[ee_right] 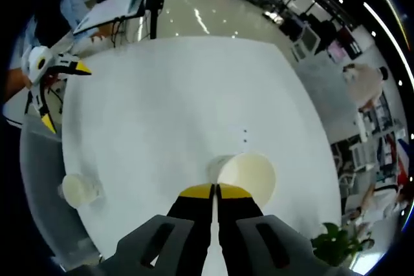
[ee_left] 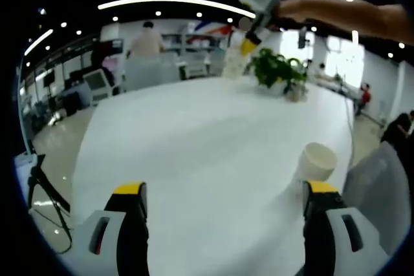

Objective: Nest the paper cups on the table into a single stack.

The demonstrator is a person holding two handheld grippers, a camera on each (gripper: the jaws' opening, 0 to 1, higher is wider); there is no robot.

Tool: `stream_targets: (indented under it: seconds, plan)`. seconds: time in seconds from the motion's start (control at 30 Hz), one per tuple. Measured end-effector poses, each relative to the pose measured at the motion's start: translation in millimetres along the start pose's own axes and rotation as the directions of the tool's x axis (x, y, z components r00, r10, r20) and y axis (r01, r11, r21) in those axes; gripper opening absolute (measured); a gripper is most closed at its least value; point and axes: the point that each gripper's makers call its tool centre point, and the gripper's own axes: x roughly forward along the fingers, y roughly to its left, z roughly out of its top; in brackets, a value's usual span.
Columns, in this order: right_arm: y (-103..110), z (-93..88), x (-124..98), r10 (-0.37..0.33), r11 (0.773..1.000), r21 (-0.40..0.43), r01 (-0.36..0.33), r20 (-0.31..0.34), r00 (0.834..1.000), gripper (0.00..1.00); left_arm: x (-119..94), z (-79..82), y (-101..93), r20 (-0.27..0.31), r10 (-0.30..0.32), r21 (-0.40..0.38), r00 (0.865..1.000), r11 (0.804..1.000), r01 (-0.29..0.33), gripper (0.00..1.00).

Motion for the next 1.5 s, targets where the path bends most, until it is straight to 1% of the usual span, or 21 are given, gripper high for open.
stream_targets:
  seconds: [0.27,0.4,0.5,0.63,0.73,0.87,0.97,1.13,1.17,1.27,1.33,1.4,1.5]
  plan:
    - [17.4,1.9,-7.4,0.0,1.0,-0.006,0.0,0.002,1.0,0.0,-2.6,-4.0,-3.0,-0.013,0.002,0.011,1.0,1.0,-0.002,0.99]
    - [24.8,2.0,-8.6,-0.007,1.0,-0.025,0.007,-0.007,1.0,0.0,-5.1,-4.0,-3.3,-0.012,0.007,-0.003,1.0,1.0,-0.007,0.99]
    - [35.4,3.7,-13.5,0.001,1.0,-0.023,-0.002,-0.007,1.0,0.0,-9.5,-3.1,-6.4,-0.013,0.004,0.006,1.0,1.0,-0.004,0.99]
    - [42.5,7.3,-18.0,0.01,1.0,-0.027,-0.009,0.002,1.0,0.0,-13.5,-1.2,-3.9,-0.017,0.011,0.01,1.0,1.0,-0.011,0.99]
    - [48.6,8.3,-22.6,0.018,1.0,-0.026,-0.018,-0.001,1.0,0.0,-15.9,3.5,-2.9,-0.015,0.013,0.008,1.0,1.0,-0.013,0.99]
    - [56.6,6.8,-26.6,0.021,0.999,-0.039,-0.021,-0.013,1.0,0.0,-13.5,6.9,-1.8,-0.012,0.006,0.026,1.0,1.0,-0.006,0.99]
    - [63.4,5.3,-30.2,0.029,0.999,-0.032,-0.03,-0.017,0.999,0.0,-11.0,7.7,-0.9,-0.018,0.001,0.03,1.0,1.0,0.0,0.99]
    - [75.9,2.0,-32.5,0.036,0.999,-0.04,-0.037,-0.02,0.999,0.0,-10.0,11.4,-4.6,-0.009,-0.004,0.034,1.0,0.999,0.005,0.99]
    - [78.8,1.3,-33.1,0.036,0.998,-0.045,-0.036,-0.021,0.999,0.0,-8.9,12.1,-5.3,-0.001,-0.006,0.046,1.0,0.999,0.006,0.99]
    - [83.6,-0.6,-37.5,0.023,0.998,-0.054,-0.024,-0.017,1.0,0.0,-4.5,8.9,-5.1,-0.004,-0.006,0.054,1.0,0.999,0.006,0.99]
    - [87.2,-0.2,-43.0,0.022,0.998,-0.06,-0.022,-0.01,1.0,0.0,-4.1,6.5,-7.7,-0.015,-0.006,0.05,1.0,0.999,0.007,0.99]
    - [94.9,1.0,-48.8,0.032,0.998,-0.058,-0.032,-0.003,0.999,0.0,-4.7,8.2,-7.5,0.006,0.007,0.063,1.0,0.998,-0.007,0.99]
    - [103.3,1.5,-55.0,0.03,0.996,-0.084,-0.031,-0.008,1.0,0.0,-3.5,3.3,-7.9,-0.011,-0.001,0.06,1.0,0.998,0.001,0.99]
